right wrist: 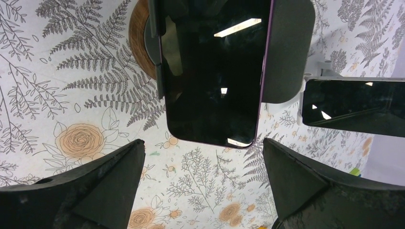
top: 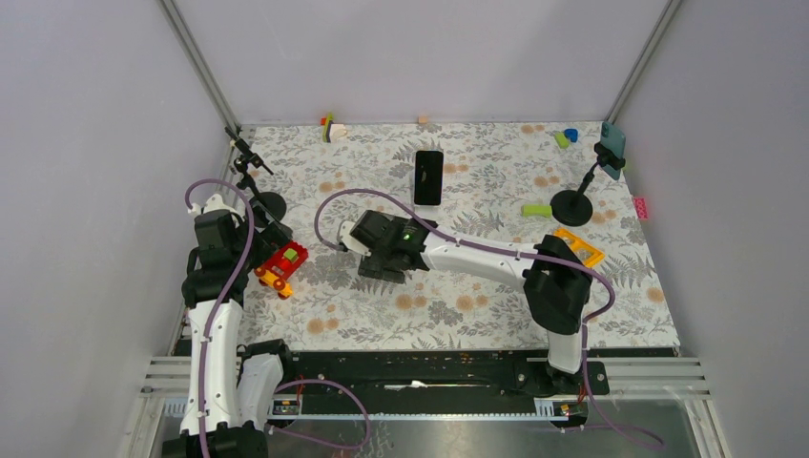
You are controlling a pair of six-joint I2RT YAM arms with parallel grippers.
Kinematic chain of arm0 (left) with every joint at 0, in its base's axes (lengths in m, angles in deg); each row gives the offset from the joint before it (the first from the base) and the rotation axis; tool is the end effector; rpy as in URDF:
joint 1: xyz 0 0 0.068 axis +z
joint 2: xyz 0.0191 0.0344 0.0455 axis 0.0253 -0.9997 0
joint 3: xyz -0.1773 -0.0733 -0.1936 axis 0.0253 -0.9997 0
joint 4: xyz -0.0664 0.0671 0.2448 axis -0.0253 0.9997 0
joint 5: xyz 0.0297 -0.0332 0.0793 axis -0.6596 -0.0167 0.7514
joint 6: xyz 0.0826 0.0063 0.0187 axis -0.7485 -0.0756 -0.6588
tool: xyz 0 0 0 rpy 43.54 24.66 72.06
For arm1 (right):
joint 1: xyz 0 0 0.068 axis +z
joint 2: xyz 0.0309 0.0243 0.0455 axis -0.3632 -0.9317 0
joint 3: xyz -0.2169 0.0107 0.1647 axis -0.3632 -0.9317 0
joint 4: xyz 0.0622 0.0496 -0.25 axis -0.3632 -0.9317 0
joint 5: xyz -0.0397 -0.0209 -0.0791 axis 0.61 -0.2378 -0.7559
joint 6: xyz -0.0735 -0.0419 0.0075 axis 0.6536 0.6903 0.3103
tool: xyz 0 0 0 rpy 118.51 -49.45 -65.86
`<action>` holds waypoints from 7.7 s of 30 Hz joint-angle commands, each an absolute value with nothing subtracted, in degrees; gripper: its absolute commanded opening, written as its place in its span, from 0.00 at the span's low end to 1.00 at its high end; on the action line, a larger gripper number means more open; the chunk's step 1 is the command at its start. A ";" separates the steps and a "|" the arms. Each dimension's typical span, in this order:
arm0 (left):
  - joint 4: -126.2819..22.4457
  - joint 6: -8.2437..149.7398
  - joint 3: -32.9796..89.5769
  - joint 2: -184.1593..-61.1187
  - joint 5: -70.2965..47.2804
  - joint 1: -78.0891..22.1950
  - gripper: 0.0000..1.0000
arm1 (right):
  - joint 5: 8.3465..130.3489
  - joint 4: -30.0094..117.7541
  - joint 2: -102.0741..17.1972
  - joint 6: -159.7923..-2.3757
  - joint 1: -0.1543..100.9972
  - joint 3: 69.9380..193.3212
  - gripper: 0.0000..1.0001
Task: Remove the phone from the phone stand
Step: Remove the phone from the phone stand, then place the phone at the center of the board, then move the phone stand to the center of the board.
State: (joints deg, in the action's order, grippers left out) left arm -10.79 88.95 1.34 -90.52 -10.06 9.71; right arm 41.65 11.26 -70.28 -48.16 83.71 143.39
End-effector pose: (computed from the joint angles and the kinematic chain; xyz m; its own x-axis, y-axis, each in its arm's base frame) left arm 0.1881 0.0280 0.2732 -0.4642 -0.5944 -0.6567 -0.3802 0.8034 -0.4584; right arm 0.2263 0.3777 0.2109 -0.0135 -0.9185 -0.3952 -0.8316 0.2298 -0.5056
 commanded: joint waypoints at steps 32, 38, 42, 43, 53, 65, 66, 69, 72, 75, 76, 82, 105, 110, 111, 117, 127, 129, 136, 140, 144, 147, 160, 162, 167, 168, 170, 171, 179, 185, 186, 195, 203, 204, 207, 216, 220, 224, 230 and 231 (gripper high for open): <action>-13.34 88.07 1.07 -90.60 -8.46 9.63 0.94 | 30.56 22.85 -75.30 -40.82 84.22 140.26 0.99; -13.34 88.07 0.96 -90.65 -8.45 9.57 0.94 | 29.81 22.80 -75.29 -40.39 84.22 139.09 1.00; -13.34 88.08 1.06 -90.69 -8.50 9.56 0.94 | 29.54 22.84 -75.42 -40.55 84.22 138.70 1.00; -13.34 88.04 1.10 -90.70 -8.53 9.62 0.94 | 29.62 22.86 -75.34 -40.61 84.24 138.70 1.00; -13.32 88.08 0.95 -90.67 -8.60 9.63 0.94 | 28.71 24.64 -75.55 -40.82 84.14 138.54 0.93; -13.24 88.16 1.05 -90.84 -8.44 9.61 0.94 | 27.90 25.82 -74.63 -41.55 84.05 138.52 0.48; -13.26 88.16 1.09 -90.91 -8.44 9.63 0.94 | 27.92 25.77 -74.39 -41.83 84.05 138.51 0.44; -13.25 88.13 1.06 -90.91 -8.47 9.63 0.94 | 27.95 25.81 -73.43 -43.08 83.88 138.48 0.30; -13.26 88.16 1.06 -90.90 -8.44 9.58 0.94 | 27.72 27.37 -72.01 -44.19 83.79 137.63 0.17; -13.25 88.15 1.06 -90.80 -8.47 9.62 0.94 | 27.46 28.97 -70.52 -44.92 83.70 136.75 0.08; -13.25 88.15 1.04 -90.78 -8.45 9.63 0.94 | 27.50 29.01 -70.24 -45.04 83.70 136.75 0.07; -13.25 88.11 1.06 -90.84 -8.30 9.58 0.94 | 26.24 29.09 -68.93 -44.75 83.62 137.23 0.03; -13.25 88.17 0.98 -90.72 -8.27 9.63 0.94 | 24.11 33.48 -58.45 -50.49 81.09 131.39 0.00; -13.25 88.15 0.97 -90.98 -8.36 9.62 0.94 | 26.02 33.38 -51.91 -56.83 79.18 127.33 0.00; -13.25 88.17 0.96 -91.02 -8.38 9.63 0.94 | 26.62 32.97 -50.56 -58.50 78.75 126.40 0.00; -13.25 88.18 0.92 -91.22 -8.78 9.63 0.94 | 29.25 29.07 -43.13 -70.05 75.29 119.64 0.00; -13.50 88.25 0.82 -91.65 -9.47 9.63 0.94 | 30.33 27.83 -30.63 -88.94 72.16 102.47 0.00; -13.52 88.26 0.87 -91.87 -9.68 9.59 0.94 | 30.75 27.85 -29.01 -92.22 71.81 99.51 0.00; -13.77 88.22 0.78 -92.21 -10.78 9.63 0.94 | 31.15 27.88 -25.34 -101.58 70.09 91.57 0.00; -13.78 88.16 0.78 -92.81 -10.78 9.60 0.94 | 32.74 27.91 -26.34 -105.68 68.77 89.30 0.00; -13.69 88.17 0.78 -92.98 -10.74 9.63 0.94 | 35.84 27.52 -30.16 -106.63 67.86 89.42 0.00; -13.69 88.03 0.78 -92.94 -10.75 9.60 0.94 | 37.61 26.10 -33.24 -107.10 67.34 90.82 0.00; -13.47 88.00 0.78 -92.76 -10.07 9.63 0.94 | 49.94 21.16 -41.62 -109.49 62.19 95.86 0.07; -13.51 88.03 0.78 -92.76 -10.00 9.63 0.94 | 50.34 19.99 -41.86 -110.19 61.85 96.34 0.29; -13.52 87.99 0.78 -92.93 -10.00 9.63 0.94 | 49.69 19.11 -41.30 -110.46 61.50 96.09 0.63; -13.49 88.01 0.78 -92.91 -9.99 9.63 0.94 | 49.60 19.12 -41.12 -110.43 61.45 96.15 0.66; -13.52 88.00 0.78 -93.00 -10.06 9.63 0.94 | 49.12 18.63 -40.89 -110.42 61.41 96.28 0.70; -13.52 87.99 0.78 -92.94 -10.09 9.58 0.94 | 48.98 18.61 -40.71 -110.34 61.45 96.30 0.71; -13.43 88.08 0.78 -92.94 -9.79 9.63 0.94 | 47.71 18.59 -39.60 -108.97 61.45 96.06 0.87; -13.43 88.17 0.78 -92.98 -9.91 9.63 0.94 | 45.87 18.55 -37.92 -108.91 61.39 95.64 0.98; -13.43 88.17 0.78 -93.01 -9.94 9.63 0.94 | 45.69 18.57 -37.65 -108.85 61.44 95.70 0.98; -13.43 88.17 0.78 -93.10 -10.00 9.63 0.94 | 38.88 14.94 -35.47 -108.69 61.38 98.96 1.00; -16.98 86.63 1.27 -93.28 -14.31 6.34 0.95 | 37.03 13.93 -30.25 -110.79 61.42 100.93 1.00; -17.22 86.44 1.61 -93.02 -12.62 3.92 0.95 | 37.21 13.89 -29.44 -111.09 61.40 101.35 1.00; -17.13 85.30 3.28 -92.35 -3.22 -6.01 0.96 | 38.37 14.05 -27.15 -110.17 61.39 102.55 1.00; -18.37 86.85 9.74 -101.35 6.64 -31.57 0.96 | 39.81 15.24 -21.70 -106.51 61.46 102.61 0.98; -19.06 89.86 14.89 -107.64 8.56 -42.73 0.94 | 39.01 17.73 -18.48 -106.11 61.42 99.92 0.98; -20.08 90.37 19.67 -116.39 9.44 -52.40 0.93 | 37.81 18.03 -16.16 -107.43 61.41 99.04 0.98; -20.86 92.59 23.59 -127.72 9.38 -56.90 0.92 | 37.14 18.06 -11.57 -111.69 61.44 98.75 0.98; -21.42 92.91 23.40 -129.67 9.36 -56.91 0.92 | 36.72 18.03 -10.71 -112.05 61.46 98.65 0.98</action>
